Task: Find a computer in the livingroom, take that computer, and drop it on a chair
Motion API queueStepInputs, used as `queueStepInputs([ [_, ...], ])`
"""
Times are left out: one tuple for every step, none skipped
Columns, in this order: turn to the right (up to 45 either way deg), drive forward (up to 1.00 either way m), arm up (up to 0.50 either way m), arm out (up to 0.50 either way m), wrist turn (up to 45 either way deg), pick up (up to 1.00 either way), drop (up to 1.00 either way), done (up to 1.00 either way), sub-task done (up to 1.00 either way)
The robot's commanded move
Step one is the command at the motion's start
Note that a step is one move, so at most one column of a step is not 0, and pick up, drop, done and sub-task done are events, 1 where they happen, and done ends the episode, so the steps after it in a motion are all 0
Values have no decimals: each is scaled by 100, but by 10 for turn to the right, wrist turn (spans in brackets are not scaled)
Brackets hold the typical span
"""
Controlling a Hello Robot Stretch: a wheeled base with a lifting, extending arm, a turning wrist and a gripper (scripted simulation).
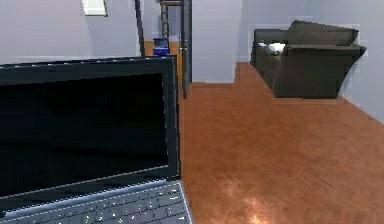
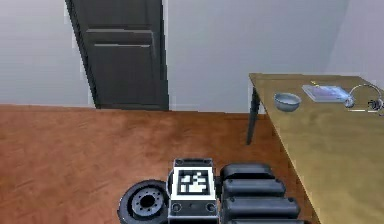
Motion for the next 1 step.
queueStepInputs([
  [30, 0, 0, 0, 0, 0, 0, 0, 0],
])
